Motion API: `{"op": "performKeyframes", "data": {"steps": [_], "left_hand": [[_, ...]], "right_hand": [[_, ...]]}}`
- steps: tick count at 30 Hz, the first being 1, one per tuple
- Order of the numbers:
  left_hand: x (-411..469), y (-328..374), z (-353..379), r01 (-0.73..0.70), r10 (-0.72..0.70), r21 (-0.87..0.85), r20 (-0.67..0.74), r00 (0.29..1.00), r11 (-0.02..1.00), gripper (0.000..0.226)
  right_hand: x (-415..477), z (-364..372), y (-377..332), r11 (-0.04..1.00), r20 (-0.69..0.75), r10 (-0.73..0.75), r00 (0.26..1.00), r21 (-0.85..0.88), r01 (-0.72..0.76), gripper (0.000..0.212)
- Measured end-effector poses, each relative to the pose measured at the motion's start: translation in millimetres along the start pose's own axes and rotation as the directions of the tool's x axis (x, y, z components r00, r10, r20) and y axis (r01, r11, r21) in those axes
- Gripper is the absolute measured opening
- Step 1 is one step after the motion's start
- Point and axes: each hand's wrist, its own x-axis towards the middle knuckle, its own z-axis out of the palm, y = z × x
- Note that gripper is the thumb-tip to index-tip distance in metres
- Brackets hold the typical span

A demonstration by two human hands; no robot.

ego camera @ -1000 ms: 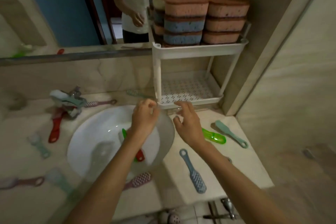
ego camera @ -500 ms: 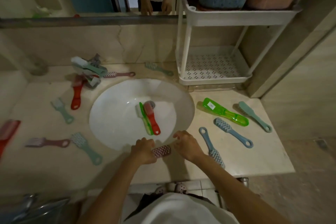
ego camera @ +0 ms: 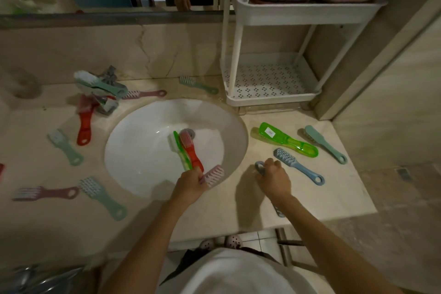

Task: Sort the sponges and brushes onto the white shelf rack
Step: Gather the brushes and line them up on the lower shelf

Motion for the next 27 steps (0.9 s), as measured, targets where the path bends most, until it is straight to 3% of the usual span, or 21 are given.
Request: {"op": "performKeyframes", "data": {"steps": [8, 15, 19, 22, 27], "left_hand": [[9, 27, -10, -0.077, 0.078, -0.178, -0.002, 0.997, 0.981, 0.008], [19, 31, -23, -0.090, 0.087, -0.239, -0.025, 0.996, 0.967, 0.020], [25, 47, -28, -0.073, 0.075, -0.358, -0.010, 0.997, 0.931, 0.014], [31, 67, -31, -0.122, 0.128, -0.355, -0.004, 0.992, 0.927, 0.003], [41, 106, -40, -0.203, 0.204, -0.335, -0.032, 0.978, 0.920, 0.009]], "right_hand": [[1, 4, 15, 0.985, 0.089, 0.108, 0.990, -0.143, -0.094, 0.026], [9, -14, 7, 0.992, 0.170, 0.119, 0.978, -0.070, -0.109, 0.026], [16, -37, -4, 0.987, 0.080, 0.063, 0.995, 0.143, -0.074, 0.024], [24, -58, -13, 0.951, 0.002, 0.056, 0.998, 0.305, -0.054, 0.004], [37, -96, -24, 0.860, -0.136, 0.076, 0.988, 0.510, 0.004, 0.016]]}}
